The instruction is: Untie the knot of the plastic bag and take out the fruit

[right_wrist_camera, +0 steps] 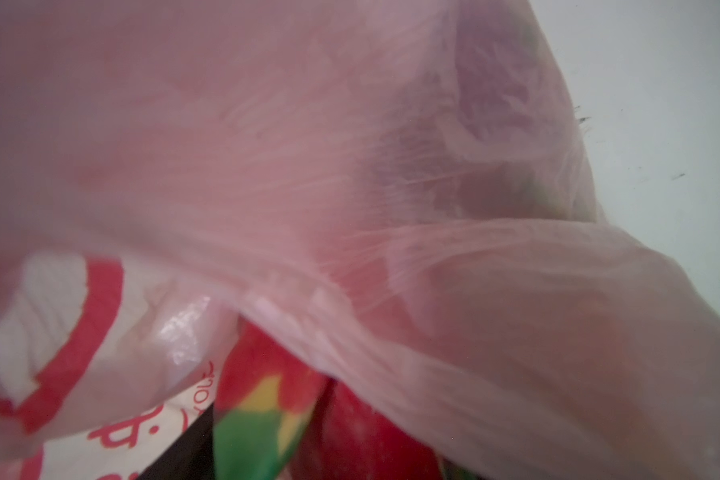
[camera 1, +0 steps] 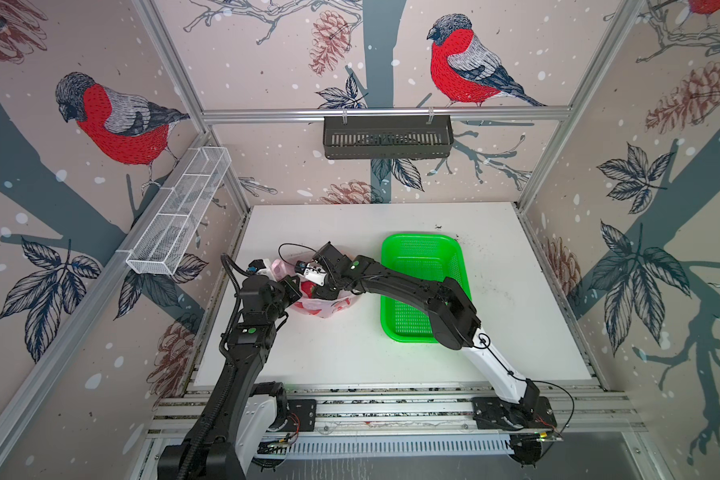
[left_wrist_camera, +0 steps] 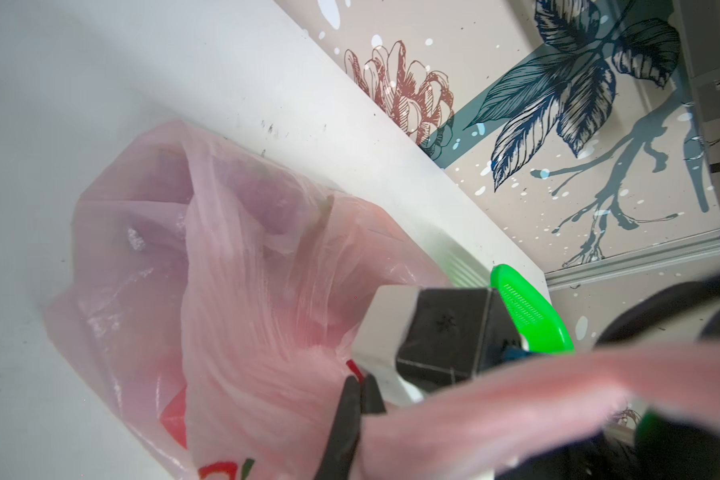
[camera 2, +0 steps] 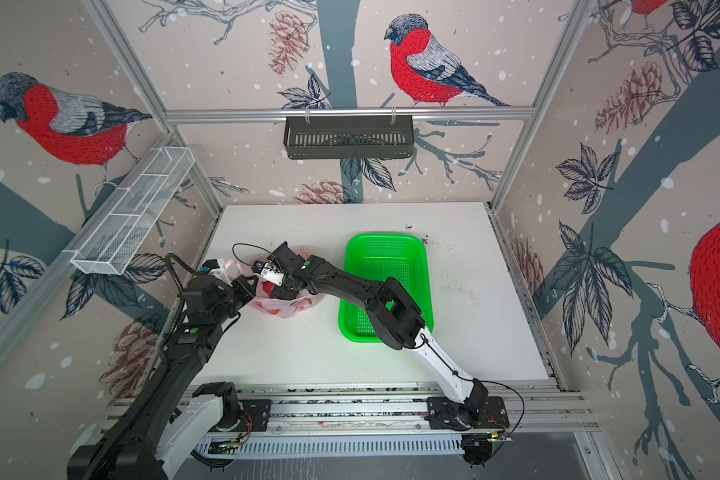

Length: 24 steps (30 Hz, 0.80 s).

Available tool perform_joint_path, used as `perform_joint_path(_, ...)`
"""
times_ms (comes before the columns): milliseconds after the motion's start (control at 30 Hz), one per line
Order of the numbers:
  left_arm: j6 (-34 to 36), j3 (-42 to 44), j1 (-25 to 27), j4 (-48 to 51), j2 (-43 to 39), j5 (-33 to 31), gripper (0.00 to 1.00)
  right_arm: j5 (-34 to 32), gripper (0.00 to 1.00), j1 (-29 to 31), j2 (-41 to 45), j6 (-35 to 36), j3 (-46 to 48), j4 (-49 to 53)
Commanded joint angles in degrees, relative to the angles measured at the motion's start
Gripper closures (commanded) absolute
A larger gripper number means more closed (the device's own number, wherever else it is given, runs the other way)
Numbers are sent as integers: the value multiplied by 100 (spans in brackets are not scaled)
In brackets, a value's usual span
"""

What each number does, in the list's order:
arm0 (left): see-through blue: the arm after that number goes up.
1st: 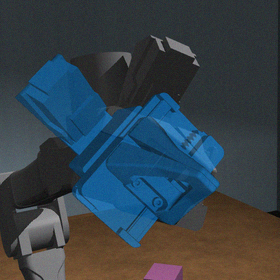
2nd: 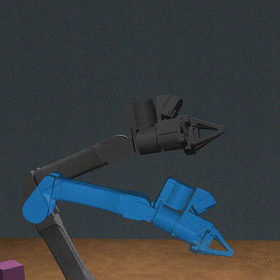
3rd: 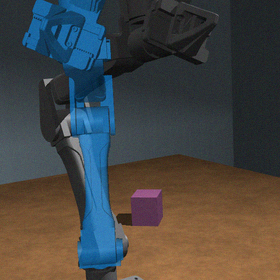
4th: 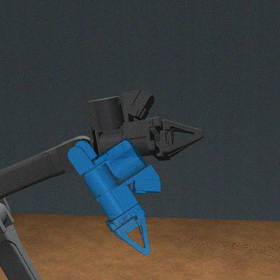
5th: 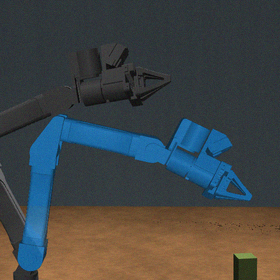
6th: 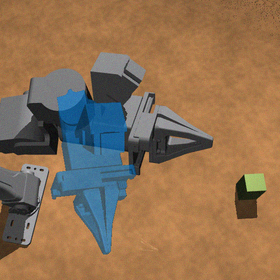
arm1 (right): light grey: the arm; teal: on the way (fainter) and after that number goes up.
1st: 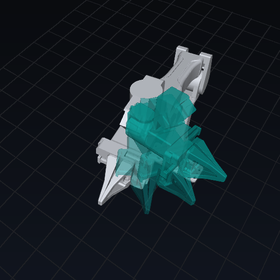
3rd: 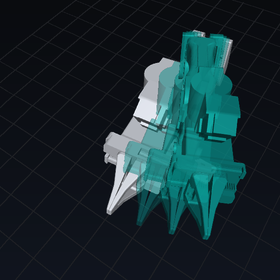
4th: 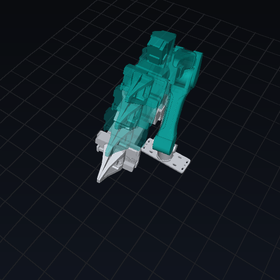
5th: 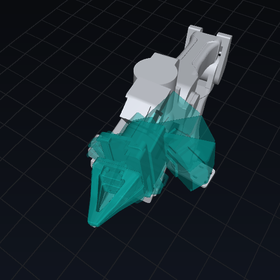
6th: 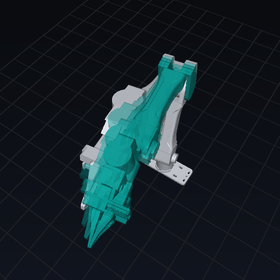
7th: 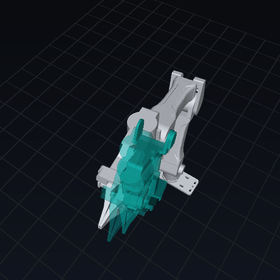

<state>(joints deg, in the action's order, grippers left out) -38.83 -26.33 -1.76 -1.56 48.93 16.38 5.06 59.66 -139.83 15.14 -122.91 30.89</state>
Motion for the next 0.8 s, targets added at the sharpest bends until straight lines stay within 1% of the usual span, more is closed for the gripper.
perform_joint_path(0,118,-50,-4,-321,-62,-63,100,384,22,178,49,0,187,1125)
perform_joint_path(133,106,34,-2,-295,-104,-17,100,243,20,152,20,-25,89,1021)
perform_joint_path(367,-19,365,-5,-226,-491,-59,100,-141,15,4,-437,-71,-460,1204)
perform_joint_path(633,-97,695,-7,-120,-999,-145,100,-146,14,-141,-627,-239,-453,1041)
perform_joint_path(767,-101,761,-1,-114,-1043,-168,100,-150,16,-156,-751,-224,-453,1142)
